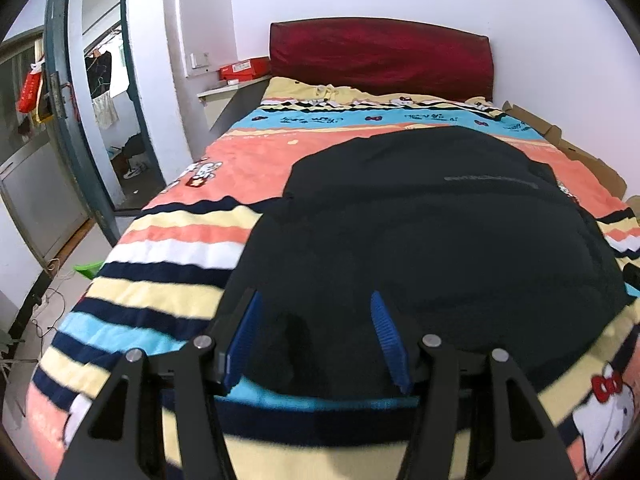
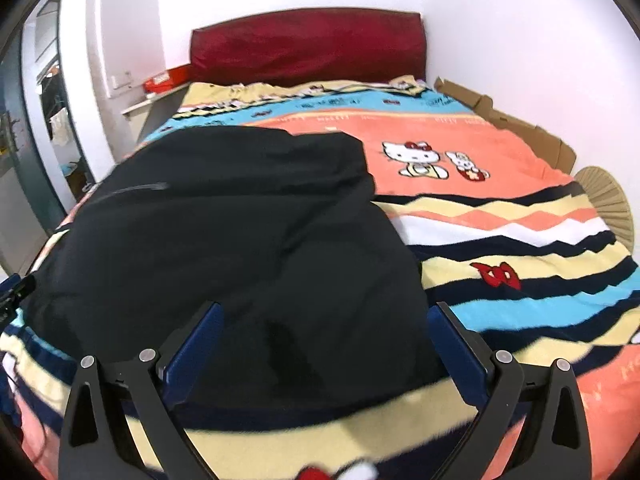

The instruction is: Fold large clothes

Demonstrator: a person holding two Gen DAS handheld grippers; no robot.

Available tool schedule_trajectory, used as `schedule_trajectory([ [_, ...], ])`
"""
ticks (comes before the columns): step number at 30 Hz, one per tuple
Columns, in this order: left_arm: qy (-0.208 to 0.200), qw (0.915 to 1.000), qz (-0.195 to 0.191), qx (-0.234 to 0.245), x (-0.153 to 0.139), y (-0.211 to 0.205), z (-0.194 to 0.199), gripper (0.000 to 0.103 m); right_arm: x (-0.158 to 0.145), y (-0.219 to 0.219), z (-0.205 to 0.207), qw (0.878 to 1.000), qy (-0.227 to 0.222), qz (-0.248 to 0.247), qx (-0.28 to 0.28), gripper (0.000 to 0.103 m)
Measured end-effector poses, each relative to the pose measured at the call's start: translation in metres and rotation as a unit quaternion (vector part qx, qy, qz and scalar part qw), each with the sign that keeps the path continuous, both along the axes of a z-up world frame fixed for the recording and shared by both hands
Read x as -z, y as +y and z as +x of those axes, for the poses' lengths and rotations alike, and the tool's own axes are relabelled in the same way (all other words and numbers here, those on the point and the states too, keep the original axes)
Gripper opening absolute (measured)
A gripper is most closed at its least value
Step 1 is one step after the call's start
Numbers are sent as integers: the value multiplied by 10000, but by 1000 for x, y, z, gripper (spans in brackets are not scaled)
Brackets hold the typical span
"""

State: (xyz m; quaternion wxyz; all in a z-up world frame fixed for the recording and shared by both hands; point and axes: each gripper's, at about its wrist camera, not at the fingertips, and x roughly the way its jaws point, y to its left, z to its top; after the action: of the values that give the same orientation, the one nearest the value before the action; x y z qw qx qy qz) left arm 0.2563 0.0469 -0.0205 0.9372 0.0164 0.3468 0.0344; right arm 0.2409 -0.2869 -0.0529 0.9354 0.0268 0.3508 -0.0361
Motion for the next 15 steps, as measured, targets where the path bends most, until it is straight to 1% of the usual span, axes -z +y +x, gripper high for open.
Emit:
schedule_trajectory([
  [5, -52, 9999, -13, -114, -23, 3, -49, 55, -24, 27, -48, 9995, -237, 154, -166, 102],
  [9, -266, 9993, -26, -245, -45, 4, -88, 55, -39, 36, -81, 9989, -309, 294, -182, 102],
  [13, -434, 9984, -73, -368, -62, 6, -118, 56, -54, 42, -115, 9983, -440, 349, -177, 103],
  [14, -492, 9980, -98, -395, -68, 6, -127, 57, -58, 43, -123, 9981, -482, 348, -178, 103],
  [15, -515, 9978, -120, -395, -71, 6, -133, 61, -61, 44, -129, 9979, -521, 331, -177, 103],
])
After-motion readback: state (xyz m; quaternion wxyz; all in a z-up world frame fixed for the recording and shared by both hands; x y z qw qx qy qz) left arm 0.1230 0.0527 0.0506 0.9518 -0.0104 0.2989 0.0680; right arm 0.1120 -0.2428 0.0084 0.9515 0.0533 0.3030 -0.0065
